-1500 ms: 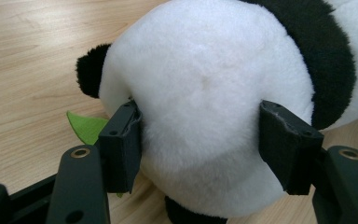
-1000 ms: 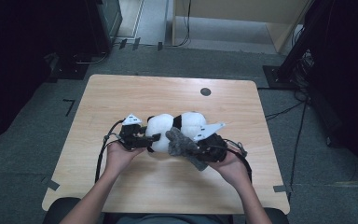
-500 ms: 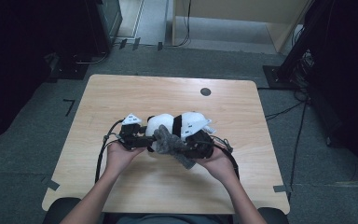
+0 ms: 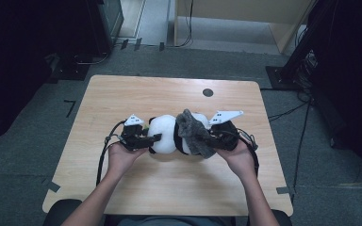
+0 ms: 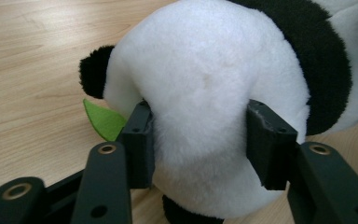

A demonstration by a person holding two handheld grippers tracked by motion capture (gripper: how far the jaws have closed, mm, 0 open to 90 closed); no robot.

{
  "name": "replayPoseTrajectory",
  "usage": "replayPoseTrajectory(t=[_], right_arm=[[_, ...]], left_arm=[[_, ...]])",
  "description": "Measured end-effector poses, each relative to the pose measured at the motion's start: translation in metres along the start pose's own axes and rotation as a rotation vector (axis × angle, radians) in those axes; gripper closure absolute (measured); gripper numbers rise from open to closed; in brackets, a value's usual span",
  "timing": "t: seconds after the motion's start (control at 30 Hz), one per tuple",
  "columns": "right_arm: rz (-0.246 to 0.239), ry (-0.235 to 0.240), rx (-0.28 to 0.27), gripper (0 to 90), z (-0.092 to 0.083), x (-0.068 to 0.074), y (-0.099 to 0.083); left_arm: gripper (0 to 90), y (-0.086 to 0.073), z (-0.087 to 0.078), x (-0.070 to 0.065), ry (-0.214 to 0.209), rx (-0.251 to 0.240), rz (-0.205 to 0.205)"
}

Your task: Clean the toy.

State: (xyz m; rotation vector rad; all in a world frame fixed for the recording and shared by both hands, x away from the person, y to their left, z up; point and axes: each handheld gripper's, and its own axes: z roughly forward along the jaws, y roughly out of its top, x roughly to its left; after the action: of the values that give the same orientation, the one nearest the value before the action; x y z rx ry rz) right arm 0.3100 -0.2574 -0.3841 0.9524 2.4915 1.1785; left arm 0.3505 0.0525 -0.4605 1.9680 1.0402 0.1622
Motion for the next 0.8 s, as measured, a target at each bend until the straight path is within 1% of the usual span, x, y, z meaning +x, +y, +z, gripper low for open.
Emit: replayPoseTrajectory(t=[0.07,0.13,0.2,0.3,0.4,0.43,0.53,0.57,0.6,0.7,0.77,0.8], right_arm=[[0.012,-0.013,-0.003,76.1,-0.003,-0.003,-0.002],[0.023,-0.022,-0.005,76.1,-0.004,-0.007,-0.005],[0.034,-0.026,-0.005,76.1,-0.004,-0.011,-0.007],[0.067,-0.045,-0.005,76.1,-0.003,-0.016,-0.011],[0.090,-0.067,-0.007,76.1,-0.003,-0.024,-0.015],[0.107,-0.077,-0.006,76.1,-0.003,-0.026,-0.016],[0.139,-0.128,0.009,76.2,-0.006,-0.032,-0.021],[0.144,-0.141,0.013,76.3,-0.005,-0.034,-0.022],[0.162,-0.135,0.013,76.3,-0.004,-0.035,-0.023],[0.154,-0.144,0.018,76.3,0.005,-0.036,-0.023],[0.151,-0.158,0.019,76.3,0.007,-0.037,-0.023],[0.151,-0.157,0.018,76.3,0.007,-0.039,-0.023]], left_arm=[[52.5,0.000,0.000,0.000,-0.005,0.003,-0.008],[53.7,0.000,0.000,0.000,-0.008,0.002,-0.005],[53.7,-0.001,-0.001,0.000,-0.006,-0.004,0.001],[53.7,-0.001,-0.001,0.000,-0.007,-0.008,0.003],[53.7,-0.001,-0.001,0.001,-0.010,-0.012,0.003],[53.6,-0.001,-0.002,0.001,-0.013,-0.014,0.003],[52.9,-0.002,-0.001,0.002,-0.021,-0.019,0.002],[51.5,-0.002,-0.001,0.003,-0.033,-0.021,0.003],[49.1,-0.002,0.000,0.006,-0.044,-0.021,0.002],[41.0,-0.003,0.000,0.011,-0.067,-0.024,-0.012],[36.8,-0.002,0.000,0.011,-0.066,-0.032,-0.017],[35.5,-0.002,0.000,0.011,-0.065,-0.038,-0.004]])
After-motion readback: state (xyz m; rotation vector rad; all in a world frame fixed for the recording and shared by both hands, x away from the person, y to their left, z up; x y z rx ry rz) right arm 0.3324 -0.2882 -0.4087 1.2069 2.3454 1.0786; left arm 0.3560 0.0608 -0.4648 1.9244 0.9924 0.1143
